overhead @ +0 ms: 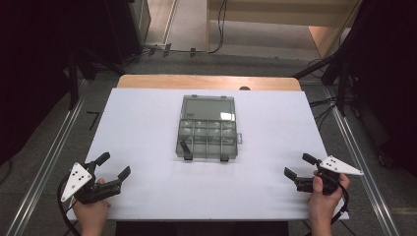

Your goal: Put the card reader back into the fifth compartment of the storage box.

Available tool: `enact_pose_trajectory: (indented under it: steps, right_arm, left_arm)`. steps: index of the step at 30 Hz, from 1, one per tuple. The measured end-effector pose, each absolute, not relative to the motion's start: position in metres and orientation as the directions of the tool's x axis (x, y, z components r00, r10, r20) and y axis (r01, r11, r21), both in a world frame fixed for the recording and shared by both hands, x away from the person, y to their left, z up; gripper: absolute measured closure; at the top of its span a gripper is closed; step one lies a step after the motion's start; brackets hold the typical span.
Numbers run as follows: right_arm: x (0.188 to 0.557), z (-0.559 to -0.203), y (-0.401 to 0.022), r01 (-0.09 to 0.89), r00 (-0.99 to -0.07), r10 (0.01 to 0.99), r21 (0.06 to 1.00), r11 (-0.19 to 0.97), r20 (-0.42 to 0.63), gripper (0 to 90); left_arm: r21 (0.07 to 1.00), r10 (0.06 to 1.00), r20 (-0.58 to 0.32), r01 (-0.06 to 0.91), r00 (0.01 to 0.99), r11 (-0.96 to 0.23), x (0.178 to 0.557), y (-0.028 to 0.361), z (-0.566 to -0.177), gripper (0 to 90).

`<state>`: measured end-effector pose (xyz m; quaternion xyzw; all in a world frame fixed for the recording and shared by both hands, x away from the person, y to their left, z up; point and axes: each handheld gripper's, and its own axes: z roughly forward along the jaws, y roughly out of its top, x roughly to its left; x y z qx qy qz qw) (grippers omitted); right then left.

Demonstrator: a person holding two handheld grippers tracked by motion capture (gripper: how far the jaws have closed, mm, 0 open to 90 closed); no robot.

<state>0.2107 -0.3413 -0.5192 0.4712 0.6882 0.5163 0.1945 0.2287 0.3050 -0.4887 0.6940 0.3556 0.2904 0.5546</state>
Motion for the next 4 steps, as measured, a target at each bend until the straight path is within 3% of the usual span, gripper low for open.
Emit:
enact_pose_trajectory:
  steps: [4]
  right_arm:
    - [0.2109, -0.5197, -0.3414, 0.45, -0.474, 0.853, 0.893, 0.02, 0.22, 0.0]
  left_arm:
    - [0.976, 0.815, 0.01, 0.172, 0.579, -0.135, 0.2287, 0.305, -0.4887, 13.9]
